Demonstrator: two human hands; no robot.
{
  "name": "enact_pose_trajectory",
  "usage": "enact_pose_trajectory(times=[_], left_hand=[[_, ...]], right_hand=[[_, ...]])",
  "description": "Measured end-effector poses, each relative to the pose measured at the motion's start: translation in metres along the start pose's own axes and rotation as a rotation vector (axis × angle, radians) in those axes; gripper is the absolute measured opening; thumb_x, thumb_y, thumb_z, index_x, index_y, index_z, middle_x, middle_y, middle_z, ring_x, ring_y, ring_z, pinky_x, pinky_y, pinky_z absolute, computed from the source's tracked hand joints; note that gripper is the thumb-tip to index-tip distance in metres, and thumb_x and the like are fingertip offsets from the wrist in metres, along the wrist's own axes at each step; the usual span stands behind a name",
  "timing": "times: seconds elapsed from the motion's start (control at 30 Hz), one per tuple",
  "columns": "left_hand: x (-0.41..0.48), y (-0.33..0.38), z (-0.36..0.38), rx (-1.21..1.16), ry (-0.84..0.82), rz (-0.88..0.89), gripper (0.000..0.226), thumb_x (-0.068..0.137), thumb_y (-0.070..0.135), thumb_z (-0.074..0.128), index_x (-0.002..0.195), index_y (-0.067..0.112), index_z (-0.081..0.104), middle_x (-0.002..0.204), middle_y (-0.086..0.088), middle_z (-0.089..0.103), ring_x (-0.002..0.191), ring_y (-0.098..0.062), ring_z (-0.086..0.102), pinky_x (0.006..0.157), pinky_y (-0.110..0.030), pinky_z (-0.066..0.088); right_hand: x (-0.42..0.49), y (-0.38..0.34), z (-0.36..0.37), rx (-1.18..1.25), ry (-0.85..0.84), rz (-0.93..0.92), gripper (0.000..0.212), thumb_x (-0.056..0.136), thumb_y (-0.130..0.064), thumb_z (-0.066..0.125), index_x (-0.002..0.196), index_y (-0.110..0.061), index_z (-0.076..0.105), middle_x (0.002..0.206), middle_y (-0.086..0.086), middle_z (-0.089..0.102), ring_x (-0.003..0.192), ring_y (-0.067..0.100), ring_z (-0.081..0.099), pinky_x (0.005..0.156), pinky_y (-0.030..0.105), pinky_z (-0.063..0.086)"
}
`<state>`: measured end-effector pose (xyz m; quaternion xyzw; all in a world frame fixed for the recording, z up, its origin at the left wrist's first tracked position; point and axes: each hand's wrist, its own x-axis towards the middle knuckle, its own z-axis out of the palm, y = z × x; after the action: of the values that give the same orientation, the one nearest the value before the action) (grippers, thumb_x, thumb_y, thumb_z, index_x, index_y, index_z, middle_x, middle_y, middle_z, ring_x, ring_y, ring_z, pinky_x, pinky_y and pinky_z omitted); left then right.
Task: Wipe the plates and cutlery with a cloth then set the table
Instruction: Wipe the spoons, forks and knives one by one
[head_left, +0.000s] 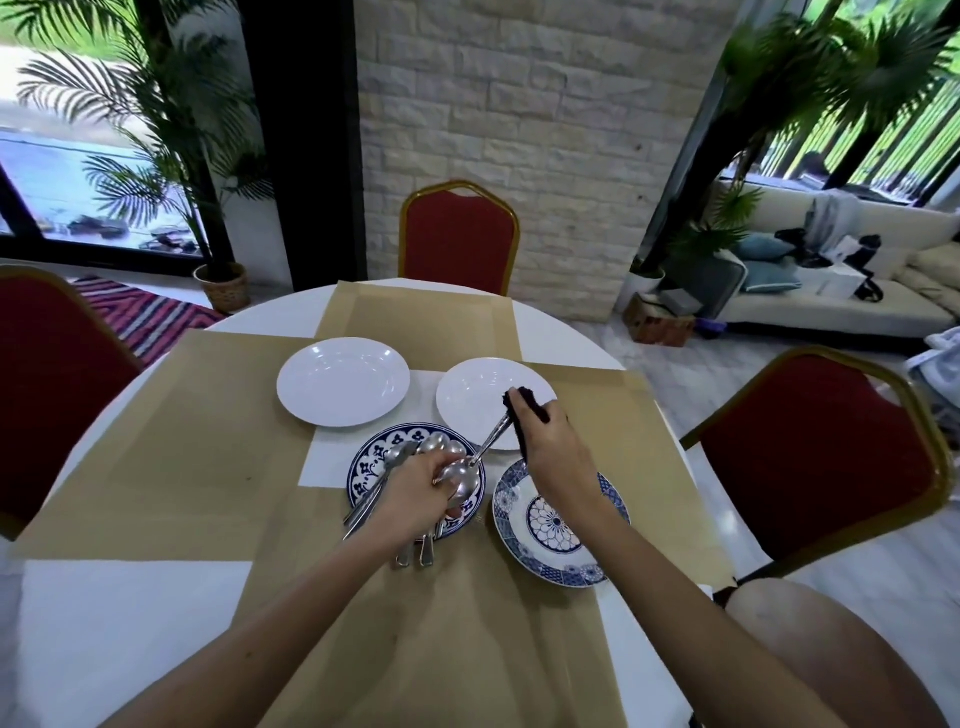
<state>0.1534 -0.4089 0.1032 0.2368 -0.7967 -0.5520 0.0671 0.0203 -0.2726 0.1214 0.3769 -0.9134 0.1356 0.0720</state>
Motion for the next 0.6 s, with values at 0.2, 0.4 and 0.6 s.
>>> enact_pose_trajectory(times=[0.2, 0.4, 0.6], left_hand=[[0.001, 0.003, -0.002, -0.059, 0.019, 0.015, 0.013, 0.096, 0.010, 0.050, 0.105, 0.010, 0.060, 0.082, -0.008, 0.064, 0.053, -0.012, 0.064, 0.059, -0.030, 0.056], [-0.004, 0.006, -0.004, 0.025, -0.020, 0.014, 0.028, 0.096, 0.014, 0.053, 0.123, 0.018, 0.060, 0.101, 0.001, 0.065, 0.067, -0.013, 0.071, 0.068, -0.033, 0.060], [0.001, 0.006, -0.003, -0.002, -0.011, -0.006, 0.028, 0.095, 0.014, 0.053, 0.122, 0.018, 0.059, 0.100, -0.006, 0.071, 0.066, -0.021, 0.072, 0.073, -0.044, 0.059]], right_hand=[[-0.027, -0.020, 0.015, 0.010, -0.062, -0.256, 0.062, 0.097, -0.013, 0.045, 0.152, -0.032, 0.022, 0.113, 0.014, 0.045, 0.092, 0.036, 0.053, 0.062, 0.040, 0.044], [-0.001, 0.011, 0.001, 0.132, -0.015, 0.118, 0.054, 0.100, -0.021, 0.043, 0.149, -0.035, 0.025, 0.119, 0.012, 0.044, 0.098, 0.034, 0.053, 0.075, 0.042, 0.049], [-0.033, -0.018, 0.014, -0.027, -0.047, -0.245, 0.069, 0.089, -0.004, 0.055, 0.149, -0.028, 0.031, 0.108, 0.016, 0.048, 0.085, 0.036, 0.056, 0.052, 0.042, 0.046]])
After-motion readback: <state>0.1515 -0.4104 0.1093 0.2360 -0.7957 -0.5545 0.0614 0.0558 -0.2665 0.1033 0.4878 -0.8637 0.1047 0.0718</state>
